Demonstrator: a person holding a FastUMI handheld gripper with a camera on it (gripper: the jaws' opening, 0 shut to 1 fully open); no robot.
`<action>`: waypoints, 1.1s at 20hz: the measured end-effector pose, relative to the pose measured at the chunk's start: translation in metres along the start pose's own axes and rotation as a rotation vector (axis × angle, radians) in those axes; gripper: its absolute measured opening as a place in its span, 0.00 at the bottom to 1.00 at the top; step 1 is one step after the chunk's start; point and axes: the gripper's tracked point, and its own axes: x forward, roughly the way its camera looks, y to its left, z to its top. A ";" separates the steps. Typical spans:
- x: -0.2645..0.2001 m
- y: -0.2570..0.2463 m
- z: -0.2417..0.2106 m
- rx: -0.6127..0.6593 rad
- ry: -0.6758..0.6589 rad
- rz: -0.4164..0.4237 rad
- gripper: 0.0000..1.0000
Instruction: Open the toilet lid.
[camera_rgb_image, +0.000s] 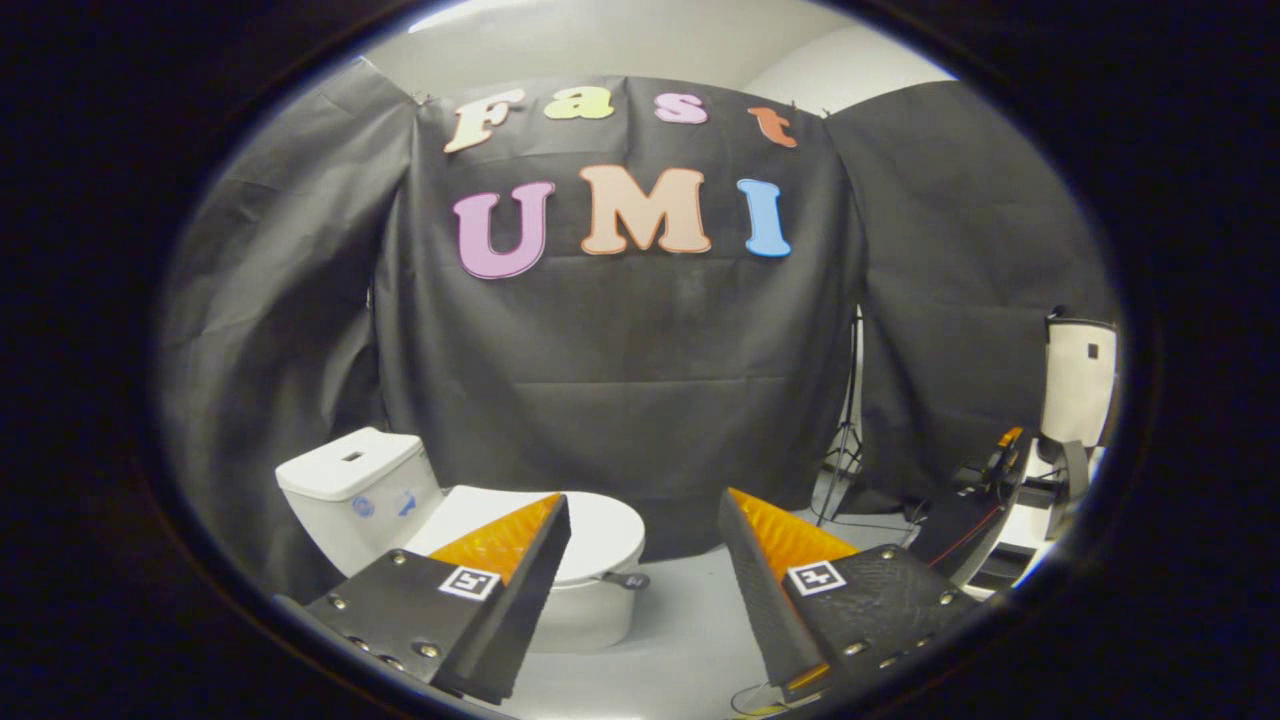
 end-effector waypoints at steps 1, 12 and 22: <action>0.003 0.004 0.001 0.001 -0.001 0.015 0.89; 0.016 0.021 0.003 0.012 -0.025 0.082 0.89; 0.098 -0.008 -0.057 0.337 0.094 -0.043 0.90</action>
